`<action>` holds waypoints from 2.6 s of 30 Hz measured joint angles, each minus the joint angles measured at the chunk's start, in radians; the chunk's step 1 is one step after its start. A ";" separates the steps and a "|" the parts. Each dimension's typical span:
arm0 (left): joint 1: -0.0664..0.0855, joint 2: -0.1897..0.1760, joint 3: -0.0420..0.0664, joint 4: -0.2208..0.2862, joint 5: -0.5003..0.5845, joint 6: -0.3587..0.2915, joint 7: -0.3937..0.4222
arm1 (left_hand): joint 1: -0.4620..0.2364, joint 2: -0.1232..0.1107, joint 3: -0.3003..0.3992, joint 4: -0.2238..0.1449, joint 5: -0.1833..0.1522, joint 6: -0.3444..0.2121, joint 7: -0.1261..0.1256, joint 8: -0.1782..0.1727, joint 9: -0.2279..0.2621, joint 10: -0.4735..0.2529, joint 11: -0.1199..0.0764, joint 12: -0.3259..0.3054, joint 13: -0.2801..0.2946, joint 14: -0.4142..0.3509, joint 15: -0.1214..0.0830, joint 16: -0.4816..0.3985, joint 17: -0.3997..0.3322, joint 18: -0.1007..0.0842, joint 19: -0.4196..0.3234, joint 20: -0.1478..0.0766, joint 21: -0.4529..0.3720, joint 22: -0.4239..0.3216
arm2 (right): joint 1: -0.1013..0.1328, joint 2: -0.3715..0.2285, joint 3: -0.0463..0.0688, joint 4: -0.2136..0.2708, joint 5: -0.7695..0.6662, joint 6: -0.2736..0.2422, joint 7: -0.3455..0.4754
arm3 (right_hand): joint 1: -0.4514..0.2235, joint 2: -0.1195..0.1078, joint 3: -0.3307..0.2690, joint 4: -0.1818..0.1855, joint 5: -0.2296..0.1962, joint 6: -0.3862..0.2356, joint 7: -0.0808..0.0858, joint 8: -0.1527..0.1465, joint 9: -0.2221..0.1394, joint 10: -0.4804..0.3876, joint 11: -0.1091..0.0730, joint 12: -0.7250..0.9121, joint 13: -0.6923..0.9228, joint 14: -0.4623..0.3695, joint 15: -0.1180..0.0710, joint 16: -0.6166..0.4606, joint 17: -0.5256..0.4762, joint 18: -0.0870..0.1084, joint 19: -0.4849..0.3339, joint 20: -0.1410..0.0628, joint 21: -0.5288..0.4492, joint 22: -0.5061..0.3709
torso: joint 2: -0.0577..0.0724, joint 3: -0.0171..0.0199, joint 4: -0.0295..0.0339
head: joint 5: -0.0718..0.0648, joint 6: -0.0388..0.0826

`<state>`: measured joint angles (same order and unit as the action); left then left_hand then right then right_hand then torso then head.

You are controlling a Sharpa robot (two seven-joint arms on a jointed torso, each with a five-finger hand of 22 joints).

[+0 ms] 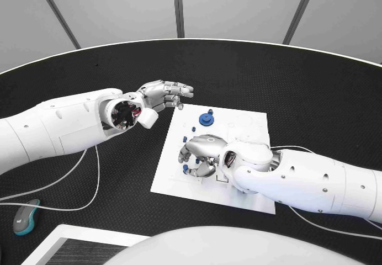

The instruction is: Assemble the parts on the task board

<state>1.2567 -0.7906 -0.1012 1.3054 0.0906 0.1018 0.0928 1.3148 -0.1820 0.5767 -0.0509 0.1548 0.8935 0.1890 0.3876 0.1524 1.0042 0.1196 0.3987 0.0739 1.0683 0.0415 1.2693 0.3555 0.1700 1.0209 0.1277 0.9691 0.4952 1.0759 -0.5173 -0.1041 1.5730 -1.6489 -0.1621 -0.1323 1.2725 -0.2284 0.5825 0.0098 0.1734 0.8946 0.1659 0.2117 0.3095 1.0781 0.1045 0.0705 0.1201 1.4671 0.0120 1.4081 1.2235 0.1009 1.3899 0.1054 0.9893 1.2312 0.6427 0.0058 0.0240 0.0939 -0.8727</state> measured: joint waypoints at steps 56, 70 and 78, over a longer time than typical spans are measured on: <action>-0.001 -0.012 -0.001 -0.008 0.000 0.005 -0.004 | 0.003 0.003 -0.003 0.003 0.000 0.000 0.000 0.000 -0.001 0.000 0.000 0.000 0.000 -0.004 0.004 0.000 -0.001 0.000 -0.001 -0.001 0.000 -0.001 | -0.072 -0.546 -0.007 0.349 0.360 -0.358 -0.336 | -0.049 0.029 -0.442 0.282 0.092 0.017 -0.064 0.187 0.175 0.386 -0.088 1.367 1.188 -0.001 -0.063 0.119 0.084 -0.027 0.075 -0.057 0.306 0.077 | -0.022 0.0113 -0.0478 | -0.137 0.012; -0.001 -0.016 0.000 -0.004 0.000 0.004 -0.004 | 0.003 0.003 -0.003 0.003 0.000 0.000 0.000 0.000 -0.001 0.000 0.000 0.000 0.000 -0.004 0.004 0.000 -0.001 0.000 -0.001 -0.001 0.000 -0.001 | -0.089 -0.498 -0.008 0.329 0.359 -0.326 -0.362 | -0.067 0.047 -0.490 0.283 0.092 0.016 -0.063 0.197 0.187 0.385 -0.088 1.367 1.188 -0.001 -0.063 0.119 0.084 -0.027 0.075 -0.057 0.314 0.077 | -0.020 0.0125 -0.0489 | -0.128 0.007; -0.001 -0.019 0.000 -0.001 0.000 0.004 -0.004 | 0.003 0.003 -0.003 0.003 0.000 0.000 0.000 0.000 -0.001 0.000 0.000 0.000 0.000 -0.004 0.004 0.000 -0.001 0.000 -0.001 -0.001 -0.005 -0.003 | -0.118 -0.474 -0.008 0.313 0.359 -0.317 -0.369 | -0.071 0.051 -0.495 0.283 0.097 0.016 -0.062 0.198 0.189 0.385 -0.088 1.367 1.188 -0.001 -0.063 0.119 0.084 -0.027 0.075 -0.057 0.314 0.077 | -0.019 0.0149 -0.0489 | -0.124 0.005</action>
<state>1.2558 -0.8095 -0.1017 1.3042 0.0907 0.1055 0.0883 1.3182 -0.1786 0.5738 -0.0480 0.1548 0.8935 0.1890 0.3876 0.1512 1.0041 0.1196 0.3987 0.0740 1.0648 0.0451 1.2693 0.3545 0.1698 1.0201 0.1270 0.9644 0.4924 0.9575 -0.9911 -0.1121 1.8861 -1.2901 -0.4792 -0.5015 1.2015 -0.1778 0.0872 0.2926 0.2701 0.9109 0.1035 0.4102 0.4988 1.4635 0.0161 1.4376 1.3077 1.4657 -0.0510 1.5275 1.3076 0.0737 1.4652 0.0481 1.3032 1.3078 0.6241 0.0207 -0.0249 -0.0302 -0.8680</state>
